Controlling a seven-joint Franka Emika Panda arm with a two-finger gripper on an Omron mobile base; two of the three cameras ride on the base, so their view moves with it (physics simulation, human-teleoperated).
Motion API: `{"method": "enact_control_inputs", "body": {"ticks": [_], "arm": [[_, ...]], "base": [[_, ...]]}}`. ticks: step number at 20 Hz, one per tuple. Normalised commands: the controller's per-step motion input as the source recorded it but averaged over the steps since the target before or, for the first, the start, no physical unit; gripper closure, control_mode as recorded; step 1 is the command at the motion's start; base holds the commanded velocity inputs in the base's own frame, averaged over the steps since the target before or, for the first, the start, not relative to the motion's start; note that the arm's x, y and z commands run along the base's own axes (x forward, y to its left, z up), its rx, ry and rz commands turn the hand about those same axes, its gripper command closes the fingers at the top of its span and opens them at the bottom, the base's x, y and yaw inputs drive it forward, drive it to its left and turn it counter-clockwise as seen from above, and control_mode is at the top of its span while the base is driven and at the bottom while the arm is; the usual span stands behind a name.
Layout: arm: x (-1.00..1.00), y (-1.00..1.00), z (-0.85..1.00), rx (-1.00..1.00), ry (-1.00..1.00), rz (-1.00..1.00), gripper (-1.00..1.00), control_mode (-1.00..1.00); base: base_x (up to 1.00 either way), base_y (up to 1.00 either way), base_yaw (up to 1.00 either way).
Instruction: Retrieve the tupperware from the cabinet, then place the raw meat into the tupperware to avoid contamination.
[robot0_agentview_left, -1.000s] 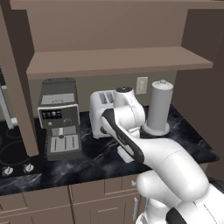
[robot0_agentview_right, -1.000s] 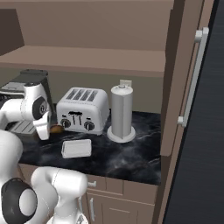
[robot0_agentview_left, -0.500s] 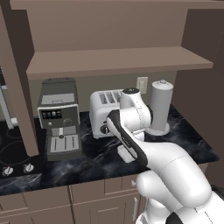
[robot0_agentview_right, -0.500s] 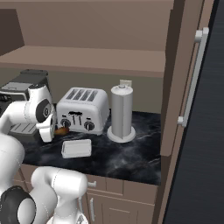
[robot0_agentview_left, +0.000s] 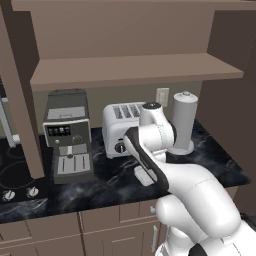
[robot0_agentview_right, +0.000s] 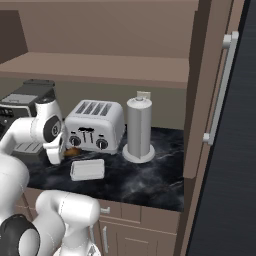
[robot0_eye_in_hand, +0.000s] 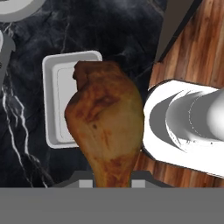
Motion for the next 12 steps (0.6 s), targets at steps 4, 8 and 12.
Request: {"method": "enact_control_inputs", "body": {"ticks": [4, 8, 12], "arm": [[0.04, -0.02, -0.11, 0.0, 0.0, -0.04, 1.0, -1.0], [0.09, -0.01, -0.11, 0.0, 0.0, -0.03, 1.0, -1.0], [0.12, -0.03, -0.1, 0.0, 0.01, -0.02, 1.0, -1.0]], "base": [[0.0, 0.0, 0.0], [0.0, 0.0, 0.0], [0.0, 0.0, 0.0]]}}
